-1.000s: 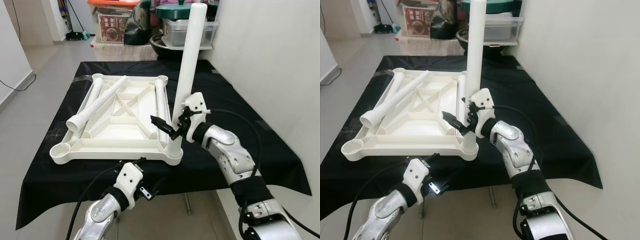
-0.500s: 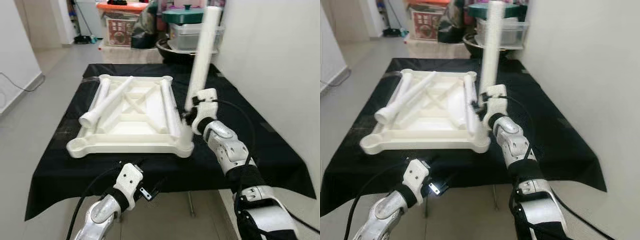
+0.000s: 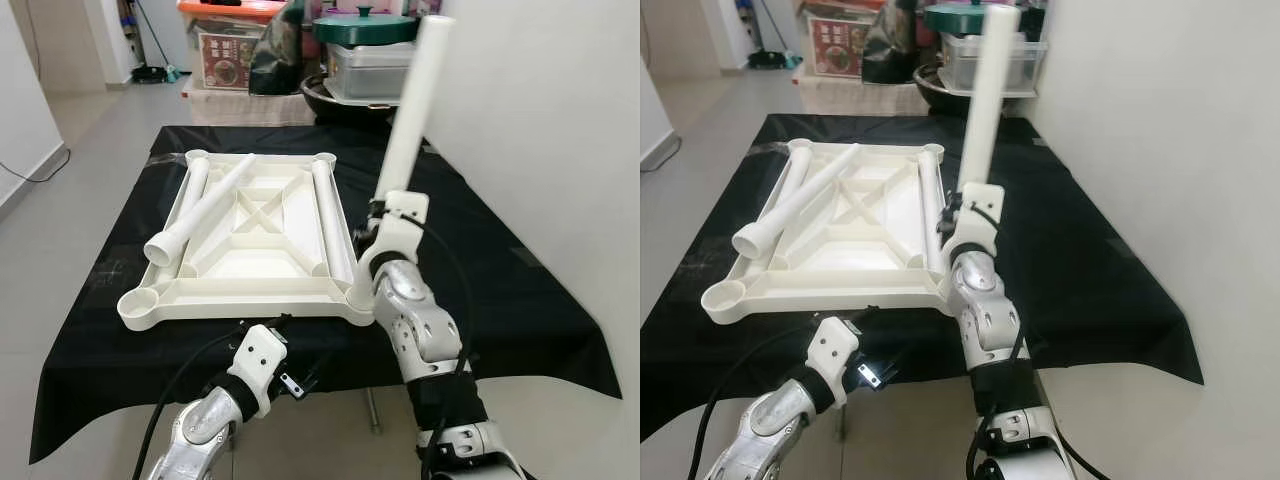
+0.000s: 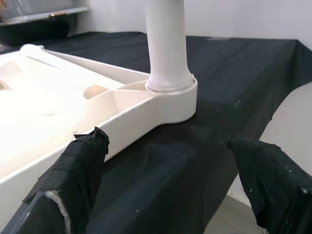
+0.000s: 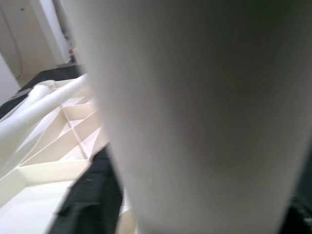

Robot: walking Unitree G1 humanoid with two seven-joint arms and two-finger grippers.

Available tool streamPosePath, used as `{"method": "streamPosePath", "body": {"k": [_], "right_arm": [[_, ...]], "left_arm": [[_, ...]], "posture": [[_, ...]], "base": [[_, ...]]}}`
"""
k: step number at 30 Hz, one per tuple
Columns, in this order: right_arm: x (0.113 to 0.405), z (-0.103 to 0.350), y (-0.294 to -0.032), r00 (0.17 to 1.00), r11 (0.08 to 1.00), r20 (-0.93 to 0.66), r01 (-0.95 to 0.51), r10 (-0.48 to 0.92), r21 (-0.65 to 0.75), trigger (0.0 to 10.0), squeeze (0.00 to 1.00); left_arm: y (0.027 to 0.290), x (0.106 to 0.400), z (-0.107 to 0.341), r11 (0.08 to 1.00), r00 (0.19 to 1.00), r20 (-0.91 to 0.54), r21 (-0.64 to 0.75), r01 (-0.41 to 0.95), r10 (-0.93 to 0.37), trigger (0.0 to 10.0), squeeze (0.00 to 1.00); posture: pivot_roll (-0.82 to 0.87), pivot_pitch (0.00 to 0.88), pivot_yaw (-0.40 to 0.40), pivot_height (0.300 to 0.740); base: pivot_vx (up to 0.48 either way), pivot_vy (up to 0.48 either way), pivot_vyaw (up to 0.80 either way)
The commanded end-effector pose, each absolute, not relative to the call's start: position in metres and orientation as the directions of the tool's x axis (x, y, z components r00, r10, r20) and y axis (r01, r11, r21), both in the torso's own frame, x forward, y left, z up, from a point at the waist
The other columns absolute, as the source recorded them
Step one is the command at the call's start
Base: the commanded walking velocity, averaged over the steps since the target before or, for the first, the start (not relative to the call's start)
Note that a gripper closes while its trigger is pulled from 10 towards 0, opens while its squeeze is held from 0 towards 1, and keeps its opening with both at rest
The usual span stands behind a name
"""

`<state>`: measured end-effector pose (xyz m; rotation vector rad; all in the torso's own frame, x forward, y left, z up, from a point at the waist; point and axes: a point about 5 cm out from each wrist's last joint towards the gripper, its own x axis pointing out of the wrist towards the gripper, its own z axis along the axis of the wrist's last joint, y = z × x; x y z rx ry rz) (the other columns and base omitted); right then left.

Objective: Building children table

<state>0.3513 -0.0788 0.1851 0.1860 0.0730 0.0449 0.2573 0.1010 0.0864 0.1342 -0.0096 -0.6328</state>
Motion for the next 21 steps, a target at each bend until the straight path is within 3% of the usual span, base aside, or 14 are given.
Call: {"method": "streamPosePath", "body": {"k": [1,8,11,17,21], "right_arm": [[0.347,0.176,-0.062,0.987,0.968,-0.116,-0.081,0.111,0.237,10.0,1.0],[0.35,0.202,-0.095,0.998,0.986,0.018,-0.067,0.065,0.15,10.0,1.0],[0.335,0.207,-0.116,0.997,0.994,0.073,-0.047,0.04,0.101,10.0,1.0],[0.298,0.195,-0.125,0.992,0.992,0.1,-0.088,0.079,0.089,10.0,1.0],[0.289,0.188,-0.127,0.991,0.991,0.09,-0.105,0.098,0.084,10.0,1.0]], "left_arm": [[0.102,0.259,0.083,0.793,0.804,-0.052,0.143,0.592,-0.592,10.0,0.0],[0.101,0.259,0.084,0.811,0.821,-0.034,0.132,0.569,-0.57,10.0,0.0],[0.102,0.254,0.08,0.811,0.82,-0.045,0.128,0.571,-0.571,10.0,0.0],[0.105,0.251,0.079,0.819,0.827,-0.05,0.121,0.561,-0.56,10.0,0.0],[0.106,0.249,0.077,0.818,0.827,-0.058,0.122,0.563,-0.56,10.0,0.0]], "posture": [[0.04,0.0,-0.064,0.74],[0.02,0.0,-0.061,0.74],[0.0,0.0,-0.059,0.74],[-0.03,0.0,-0.043,0.74],[-0.05,0.0,-0.035,0.74]], "base": [[0.0,0.0,0.0],[0.0,0.0,0.0],[0.0,0.0,0.0],[0.0,0.0,0.0],[0.0,0.0,0.0]]}}
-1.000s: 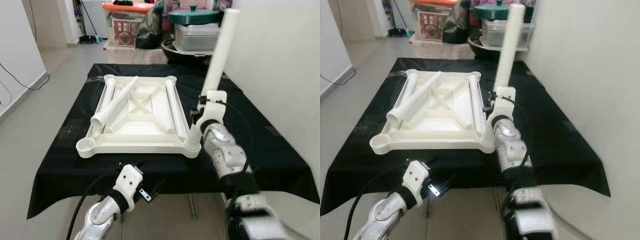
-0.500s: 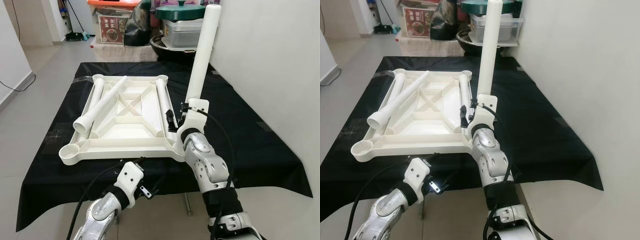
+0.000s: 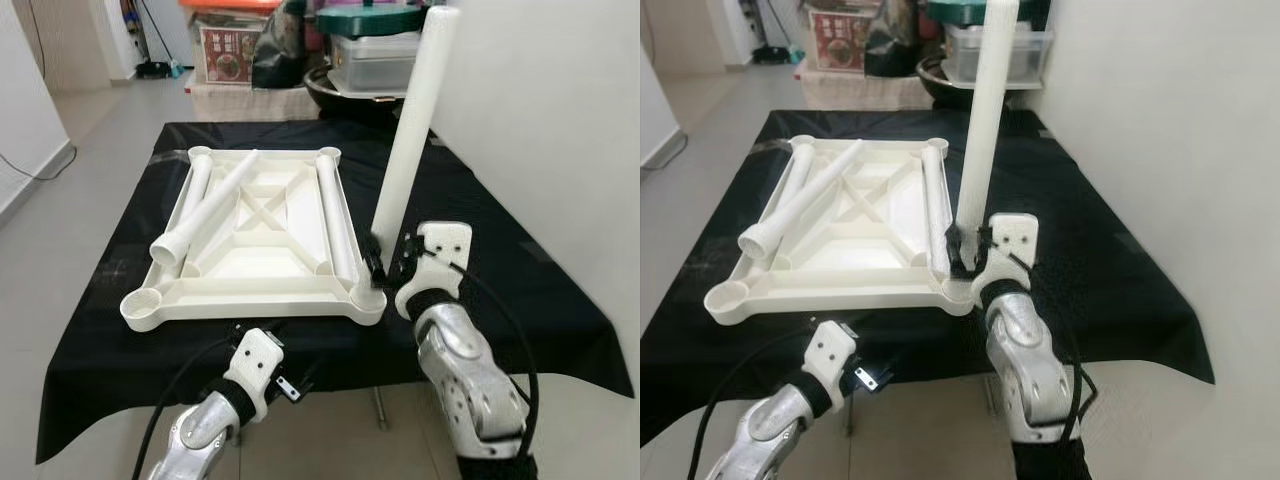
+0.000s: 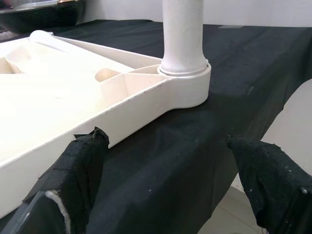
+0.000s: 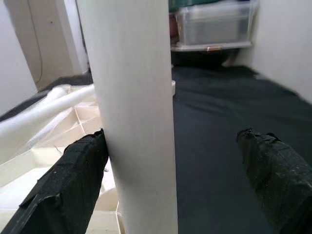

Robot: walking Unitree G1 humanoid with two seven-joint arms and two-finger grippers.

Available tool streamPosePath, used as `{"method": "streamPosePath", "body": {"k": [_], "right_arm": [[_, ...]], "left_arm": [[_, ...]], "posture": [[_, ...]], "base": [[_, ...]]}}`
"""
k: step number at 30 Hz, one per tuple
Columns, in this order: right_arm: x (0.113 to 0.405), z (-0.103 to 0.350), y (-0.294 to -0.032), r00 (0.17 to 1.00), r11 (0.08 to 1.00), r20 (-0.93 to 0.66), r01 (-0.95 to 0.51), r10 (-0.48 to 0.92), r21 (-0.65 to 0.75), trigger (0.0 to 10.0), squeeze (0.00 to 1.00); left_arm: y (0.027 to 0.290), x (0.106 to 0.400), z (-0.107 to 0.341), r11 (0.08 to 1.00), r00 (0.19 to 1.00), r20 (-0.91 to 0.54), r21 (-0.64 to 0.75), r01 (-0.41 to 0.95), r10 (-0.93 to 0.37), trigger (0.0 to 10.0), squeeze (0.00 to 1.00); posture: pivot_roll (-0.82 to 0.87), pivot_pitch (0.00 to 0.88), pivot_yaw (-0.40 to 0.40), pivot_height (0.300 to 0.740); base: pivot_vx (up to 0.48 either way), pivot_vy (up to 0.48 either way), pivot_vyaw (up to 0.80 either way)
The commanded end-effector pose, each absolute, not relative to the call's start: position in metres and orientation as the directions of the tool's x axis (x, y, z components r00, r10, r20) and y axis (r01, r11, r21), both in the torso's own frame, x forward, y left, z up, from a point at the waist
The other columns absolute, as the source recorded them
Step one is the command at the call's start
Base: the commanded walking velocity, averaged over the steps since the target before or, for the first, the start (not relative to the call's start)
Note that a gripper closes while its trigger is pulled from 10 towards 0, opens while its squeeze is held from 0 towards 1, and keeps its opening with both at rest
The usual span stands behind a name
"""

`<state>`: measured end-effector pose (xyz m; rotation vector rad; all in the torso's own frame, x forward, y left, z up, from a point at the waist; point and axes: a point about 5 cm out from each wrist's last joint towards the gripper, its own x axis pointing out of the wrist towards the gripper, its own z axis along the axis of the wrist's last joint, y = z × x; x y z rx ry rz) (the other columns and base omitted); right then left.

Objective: Building children table

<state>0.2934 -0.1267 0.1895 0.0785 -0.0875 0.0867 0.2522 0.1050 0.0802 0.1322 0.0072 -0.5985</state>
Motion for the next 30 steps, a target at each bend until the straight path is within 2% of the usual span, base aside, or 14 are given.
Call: {"method": "streamPosePath", "body": {"k": [1,3,4,5,6,8,9,10,12,15,18,22,25,30], "right_arm": [[0.289,0.188,-0.127,0.991,0.991,0.09,-0.105,0.098,0.084,10.0,1.0],[0.276,0.179,-0.127,0.988,0.987,0.056,-0.148,0.144,0.064,10.0,1.0],[0.269,0.175,-0.127,0.983,0.982,0.026,-0.182,0.181,0.058,10.0,0.75],[0.269,0.175,-0.127,0.983,0.982,0.026,-0.182,0.181,0.058,10.0,0.75],[0.265,0.169,-0.126,0.977,0.977,-0.016,-0.211,0.211,0.046,10.0,0.03],[0.261,0.166,-0.127,0.972,0.973,-0.045,-0.228,0.23,0.038,10.0,0.03],[0.257,0.155,-0.13,0.967,0.974,-0.111,-0.228,0.228,0.015,10.0,0.0],[0.257,0.155,-0.13,0.967,0.974,-0.111,-0.228,0.228,0.015,10.0,0.0],[0.251,0.139,-0.137,0.957,0.978,-0.208,-0.209,0.203,-0.007,10.0,0.0],[0.25,0.134,-0.14,0.951,0.98,-0.242,-0.198,0.19,-0.008,10.0,0.0],[0.242,0.126,-0.147,0.951,0.987,-0.269,-0.159,0.154,0.005,10.0,0.0],[0.236,0.126,-0.147,0.956,0.985,-0.238,-0.175,0.172,0.006,10.0,0.0],[0.228,0.128,-0.137,0.933,0.953,-0.195,-0.296,0.304,0.071,10.0,0.0],[0.23,0.133,-0.132,0.927,0.942,-0.166,-0.327,0.336,0.08,10.0,0.0]], "left_arm": [[0.106,0.249,0.077,0.818,0.827,-0.058,0.122,0.563,-0.56,10.0,0.0],[0.114,0.248,0.076,0.838,0.851,-0.074,0.147,0.525,-0.52,10.0,0.0],[0.118,0.247,0.075,0.855,0.869,-0.082,0.153,0.495,-0.488,10.0,0.0],[0.118,0.247,0.075,0.855,0.869,-0.082,0.153,0.495,-0.488,10.0,0.0],[0.121,0.246,0.076,0.869,0.883,-0.079,0.153,0.47,-0.463,10.0,0.0],[0.123,0.246,0.077,0.877,0.89,-0.076,0.15,0.456,-0.449,10.0,0.0],[0.125,0.243,0.078,0.888,0.9,-0.072,0.147,0.437,-0.431,10.0,0.0],[0.125,0.243,0.078,0.888,0.9,-0.072,0.147,0.437,-0.431,10.0,0.0],[0.133,0.24,0.08,0.912,0.922,-0.072,0.135,0.387,-0.38,10.0,0.0],[0.136,0.239,0.081,0.924,0.933,-0.074,0.127,0.36,-0.353,10.0,0.0],[0.154,0.238,0.089,0.966,0.974,-0.059,0.132,0.223,-0.217,10.0,0.0],[0.16,0.236,0.097,0.979,0.985,-0.033,0.114,0.17,-0.167,10.0,0.0],[0.162,0.238,0.1,0.985,0.99,-0.019,0.096,0.141,-0.14,10.0,0.0],[0.155,0.241,0.105,0.984,0.987,-0.004,0.082,0.158,-0.158,10.0,0.0]], "posture": [[-0.05,0.0,-0.035,0.74],[-0.05,0.0,-0.028,0.74],[-0.05,0.0,-0.027,0.74],[-0.05,0.0,-0.027,0.74],[-0.05,0.0,-0.027,0.74],[-0.05,0.0,-0.027,0.74],[-0.04,0.0,-0.025,0.74],[-0.04,0.0,-0.025,0.74],[-0.03,0.0,-0.024,0.74],[-0.03,0.0,-0.024,0.74],[-0.02,0.0,-0.019,0.74],[-0.02,0.0,-0.017,0.74],[-0.02,0.0,-0.011,0.74],[-0.02,0.0,-0.008,0.74]], "base": [[0.0,0.0,0.0],[0.0,0.0,0.0],[0.0,0.0,0.0],[0.0,0.0,0.0],[0.0,0.0,0.0],[0.0,0.0,0.0],[0.0,0.0,0.0],[0.0,0.0,0.0],[0.0,0.0,0.0],[0.0,0.0,0.0],[0.0,0.0,0.0],[0.0,0.0,0.0],[0.0,0.0,0.0],[0.0,0.0,0.0]]}}
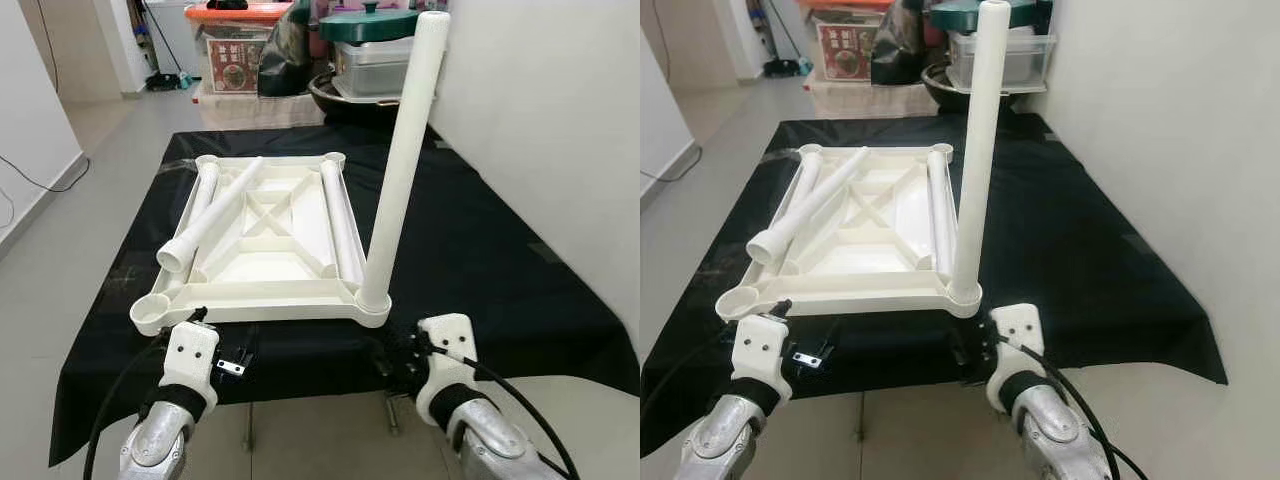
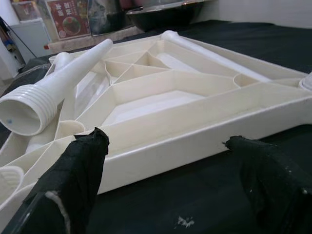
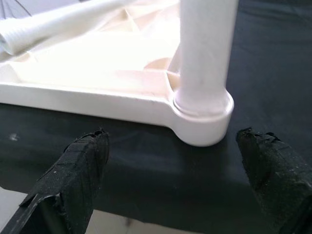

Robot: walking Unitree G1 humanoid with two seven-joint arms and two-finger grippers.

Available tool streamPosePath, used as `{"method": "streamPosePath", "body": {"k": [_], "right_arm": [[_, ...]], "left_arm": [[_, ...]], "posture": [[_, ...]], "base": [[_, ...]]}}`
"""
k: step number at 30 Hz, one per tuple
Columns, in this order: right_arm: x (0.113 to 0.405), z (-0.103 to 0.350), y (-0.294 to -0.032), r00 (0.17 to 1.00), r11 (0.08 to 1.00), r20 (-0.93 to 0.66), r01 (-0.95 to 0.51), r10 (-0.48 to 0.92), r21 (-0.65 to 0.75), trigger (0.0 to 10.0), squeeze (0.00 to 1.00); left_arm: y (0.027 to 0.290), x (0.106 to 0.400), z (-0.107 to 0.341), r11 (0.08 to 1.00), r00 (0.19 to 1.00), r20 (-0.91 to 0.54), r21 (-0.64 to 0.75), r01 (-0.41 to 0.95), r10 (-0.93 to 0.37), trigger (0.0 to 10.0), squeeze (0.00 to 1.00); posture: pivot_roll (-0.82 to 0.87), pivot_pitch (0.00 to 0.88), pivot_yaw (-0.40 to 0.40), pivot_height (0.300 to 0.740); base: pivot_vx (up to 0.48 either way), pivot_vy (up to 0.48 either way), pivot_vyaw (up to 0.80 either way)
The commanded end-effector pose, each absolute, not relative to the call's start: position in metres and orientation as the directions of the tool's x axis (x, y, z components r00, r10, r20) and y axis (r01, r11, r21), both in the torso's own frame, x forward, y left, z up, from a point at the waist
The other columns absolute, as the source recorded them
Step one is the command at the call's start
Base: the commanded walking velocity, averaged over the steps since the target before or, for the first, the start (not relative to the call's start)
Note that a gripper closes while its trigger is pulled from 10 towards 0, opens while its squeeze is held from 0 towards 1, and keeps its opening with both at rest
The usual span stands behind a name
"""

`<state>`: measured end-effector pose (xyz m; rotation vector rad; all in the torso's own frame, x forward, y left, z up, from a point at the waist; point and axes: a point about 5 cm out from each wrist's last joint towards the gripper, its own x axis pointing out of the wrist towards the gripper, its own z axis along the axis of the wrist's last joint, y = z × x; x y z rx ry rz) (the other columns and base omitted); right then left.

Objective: Building children table

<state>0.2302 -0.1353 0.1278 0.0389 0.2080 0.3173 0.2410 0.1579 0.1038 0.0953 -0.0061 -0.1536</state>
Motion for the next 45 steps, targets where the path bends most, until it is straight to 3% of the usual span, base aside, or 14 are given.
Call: {"method": "streamPosePath", "body": {"k": [1,14,18,35,45], "right_arm": [[0.231,0.135,-0.131,0.927,0.94,-0.16,-0.33,0.34,0.087,10.0,0.0],[0.245,0.143,-0.121,0.932,0.936,-0.091,-0.347,0.351,0.061,10.0,0.0],[0.25,0.143,-0.118,0.926,0.929,-0.091,-0.369,0.366,-0.019,10.0,0.0],[0.269,0.147,-0.132,0.952,0.953,-0.067,-0.302,0.3,-0.023,10.0,0.0],[0.277,0.146,-0.138,0.962,0.963,-0.08,-0.266,0.261,-0.053,10.0,0.0]], "left_arm": [[0.154,0.242,0.107,0.983,0.986,0.003,0.076,0.166,-0.167,10.0,0.0],[0.149,0.247,0.113,0.98,0.984,0.013,0.083,0.179,-0.18,10.0,0.0],[0.151,0.249,0.113,0.983,0.987,0.015,0.088,0.161,-0.163,10.0,0.0],[0.15,0.258,0.115,0.99,0.992,0.029,0.071,0.119,-0.122,10.0,0.0],[0.147,0.261,0.116,0.988,0.99,0.04,0.077,0.131,-0.134,10.0,0.0]], "posture": [[-0.02,0.0,-0.004,0.74],[-0.02,0.0,-0.002,0.74],[-0.02,0.0,-0.005,0.74],[-0.02,0.0,-0.008,0.74],[-0.04,0.0,-0.003,0.74]], "base": [[0.0,0.3,0.0],[0.0,0.452,0.0],[0.0,0.397,0.4],[0.0,0.0,0.38],[0.348,0.0,0.0]]}}
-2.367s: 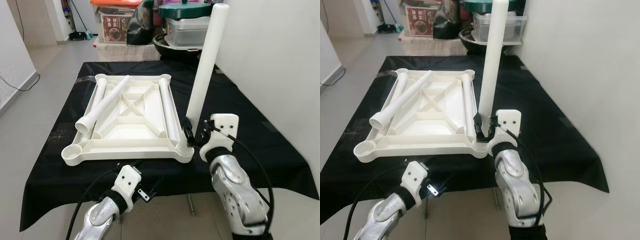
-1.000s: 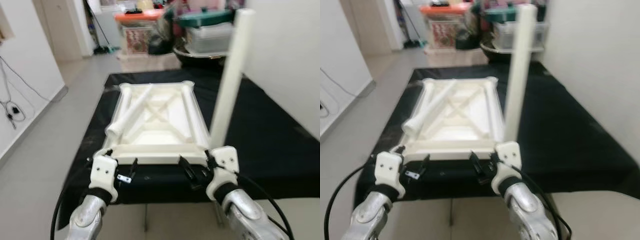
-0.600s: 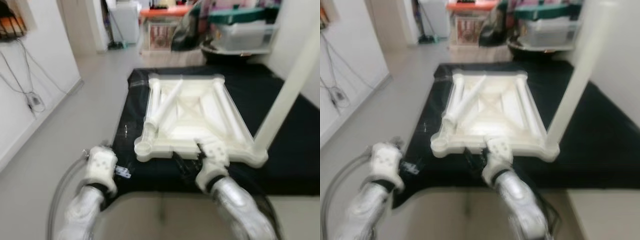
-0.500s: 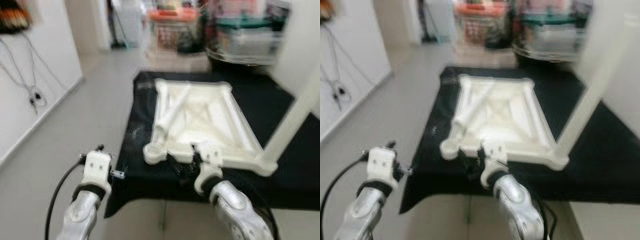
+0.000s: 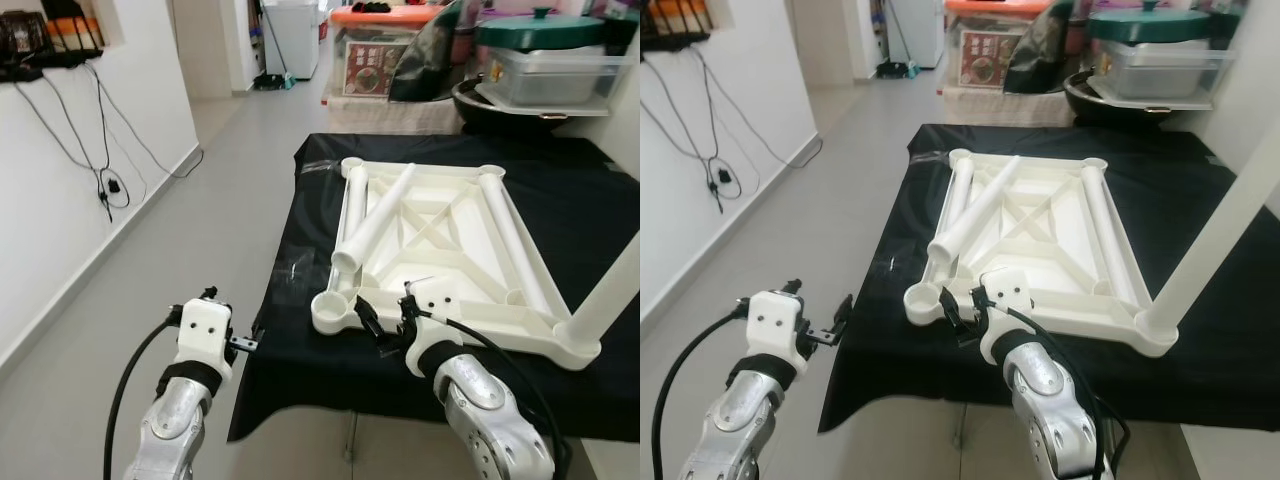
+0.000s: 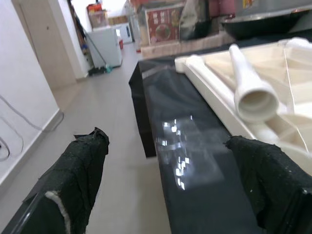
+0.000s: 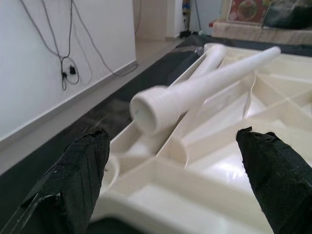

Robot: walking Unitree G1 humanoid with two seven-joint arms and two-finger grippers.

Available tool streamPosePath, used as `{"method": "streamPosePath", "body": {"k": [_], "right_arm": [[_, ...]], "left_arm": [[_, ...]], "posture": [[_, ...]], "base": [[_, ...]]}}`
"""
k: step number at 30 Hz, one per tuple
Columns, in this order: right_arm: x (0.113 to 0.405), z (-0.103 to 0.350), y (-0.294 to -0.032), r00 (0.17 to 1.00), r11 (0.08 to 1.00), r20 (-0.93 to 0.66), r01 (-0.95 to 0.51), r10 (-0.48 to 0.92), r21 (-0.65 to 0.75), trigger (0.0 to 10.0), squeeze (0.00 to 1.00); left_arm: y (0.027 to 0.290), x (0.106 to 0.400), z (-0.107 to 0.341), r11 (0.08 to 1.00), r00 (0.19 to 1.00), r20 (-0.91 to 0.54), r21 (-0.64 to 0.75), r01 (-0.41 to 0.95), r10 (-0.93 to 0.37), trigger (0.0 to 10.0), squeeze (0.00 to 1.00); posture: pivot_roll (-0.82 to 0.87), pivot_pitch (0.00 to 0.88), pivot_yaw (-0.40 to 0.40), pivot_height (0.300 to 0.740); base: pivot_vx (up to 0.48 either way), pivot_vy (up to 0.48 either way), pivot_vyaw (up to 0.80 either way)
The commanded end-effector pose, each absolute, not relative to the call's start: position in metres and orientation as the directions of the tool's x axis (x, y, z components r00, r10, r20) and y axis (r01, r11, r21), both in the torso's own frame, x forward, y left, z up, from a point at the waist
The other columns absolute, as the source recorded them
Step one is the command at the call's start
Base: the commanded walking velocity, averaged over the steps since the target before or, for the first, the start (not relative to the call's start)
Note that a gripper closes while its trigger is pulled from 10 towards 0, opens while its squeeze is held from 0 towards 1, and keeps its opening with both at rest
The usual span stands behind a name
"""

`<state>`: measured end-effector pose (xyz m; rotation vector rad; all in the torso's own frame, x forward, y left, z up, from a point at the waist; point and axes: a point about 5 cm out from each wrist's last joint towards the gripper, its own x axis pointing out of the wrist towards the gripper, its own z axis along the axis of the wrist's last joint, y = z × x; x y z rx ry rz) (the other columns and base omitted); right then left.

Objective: Building children table

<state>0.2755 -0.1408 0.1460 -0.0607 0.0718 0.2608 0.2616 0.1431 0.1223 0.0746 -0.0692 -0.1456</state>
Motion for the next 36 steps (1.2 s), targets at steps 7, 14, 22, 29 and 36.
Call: {"method": "streamPosePath", "body": {"k": [7,14,22,29,36], "right_arm": [[0.283,0.15,-0.135,0.963,0.963,-0.049,-0.267,0.265,-0.039,10.0,0.0],[0.289,0.155,-0.134,0.967,0.967,-0.054,-0.252,0.25,-0.033,10.0,0.0],[0.315,0.189,-0.132,0.978,0.978,-0.018,-0.208,0.209,0.032,10.0,0.0],[0.346,0.206,-0.111,0.982,0.982,-0.102,-0.146,0.159,0.119,10.0,0.0],[0.36,0.182,-0.096,0.952,0.988,-0.285,-0.073,0.111,0.139,10.0,0.0]], "left_arm": [[0.142,0.264,0.118,0.986,0.987,0.051,0.076,0.151,-0.155,10.0,0.0],[0.143,0.265,0.117,0.986,0.987,0.048,0.074,0.15,-0.154,10.0,0.0],[0.141,0.267,0.115,0.984,0.987,0.044,0.089,0.151,-0.156,10.0,0.0],[0.138,0.27,0.112,0.984,0.987,0.04,0.092,0.152,-0.157,10.0,0.0],[0.136,0.272,0.111,0.983,0.987,0.035,0.102,0.153,-0.157,10.0,0.0]], "posture": [[-0.03,0.0,-0.001,0.74],[-0.02,0.0,-0.009,0.74],[-0.03,0.0,-0.011,0.74],[-0.02,0.0,-0.026,0.74],[-0.01,0.0,-0.05,0.74]], "base": [[0.336,0.0,0.23],[0.037,0.0,0.0],[0.0,0.0,0.0],[0.0,0.0,0.0],[0.0,0.0,0.0]]}}
